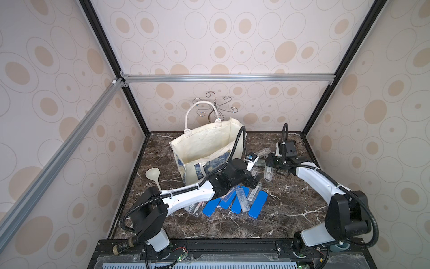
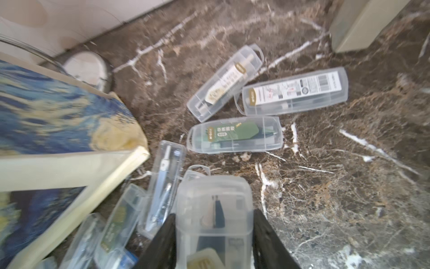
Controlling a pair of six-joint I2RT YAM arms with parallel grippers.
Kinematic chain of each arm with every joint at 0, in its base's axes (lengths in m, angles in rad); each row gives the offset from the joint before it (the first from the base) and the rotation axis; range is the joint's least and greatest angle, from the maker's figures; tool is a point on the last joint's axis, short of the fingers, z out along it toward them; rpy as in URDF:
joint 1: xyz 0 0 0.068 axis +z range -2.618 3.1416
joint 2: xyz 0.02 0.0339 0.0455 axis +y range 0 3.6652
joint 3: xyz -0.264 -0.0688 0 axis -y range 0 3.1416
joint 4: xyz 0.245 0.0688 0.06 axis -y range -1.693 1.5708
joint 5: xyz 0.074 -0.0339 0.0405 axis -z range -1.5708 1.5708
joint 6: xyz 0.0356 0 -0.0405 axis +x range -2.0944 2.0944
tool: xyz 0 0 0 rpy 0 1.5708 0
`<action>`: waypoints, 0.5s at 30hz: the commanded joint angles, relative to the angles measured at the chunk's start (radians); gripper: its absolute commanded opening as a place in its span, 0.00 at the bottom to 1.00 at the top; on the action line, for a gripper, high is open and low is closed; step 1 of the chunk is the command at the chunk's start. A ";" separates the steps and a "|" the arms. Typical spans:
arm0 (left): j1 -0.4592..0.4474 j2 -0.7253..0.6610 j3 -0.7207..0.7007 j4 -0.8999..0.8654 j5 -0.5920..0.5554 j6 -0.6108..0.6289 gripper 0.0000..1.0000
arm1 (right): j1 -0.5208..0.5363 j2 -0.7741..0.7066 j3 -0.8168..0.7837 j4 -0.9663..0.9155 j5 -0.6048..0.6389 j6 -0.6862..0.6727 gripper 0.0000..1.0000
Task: Put the compass set into the canvas bag
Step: Pick up the compass set at the center of the board.
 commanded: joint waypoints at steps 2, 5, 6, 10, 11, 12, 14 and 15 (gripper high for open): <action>-0.006 0.028 -0.006 0.105 0.041 -0.078 1.00 | -0.004 -0.108 -0.024 0.023 -0.057 -0.006 0.44; -0.007 0.053 0.001 0.174 0.073 -0.113 1.00 | -0.004 -0.170 -0.034 0.029 -0.077 0.005 0.44; -0.006 0.059 0.007 0.184 0.079 -0.122 1.00 | -0.004 -0.192 -0.040 0.032 -0.081 0.009 0.44; -0.007 0.101 0.053 0.201 0.087 -0.154 1.00 | -0.004 -0.272 -0.063 0.048 -0.099 0.028 0.44; -0.007 0.112 0.061 0.213 0.094 -0.161 1.00 | -0.004 -0.289 -0.067 0.045 -0.104 0.031 0.44; -0.007 0.118 0.066 0.225 0.105 -0.167 1.00 | -0.003 -0.303 -0.069 0.045 -0.107 0.034 0.44; -0.008 0.135 0.080 0.250 0.145 -0.181 1.00 | -0.003 -0.326 -0.076 0.045 -0.116 0.040 0.44; -0.007 0.142 0.088 0.260 0.162 -0.185 0.99 | -0.004 -0.333 -0.077 0.046 -0.120 0.042 0.44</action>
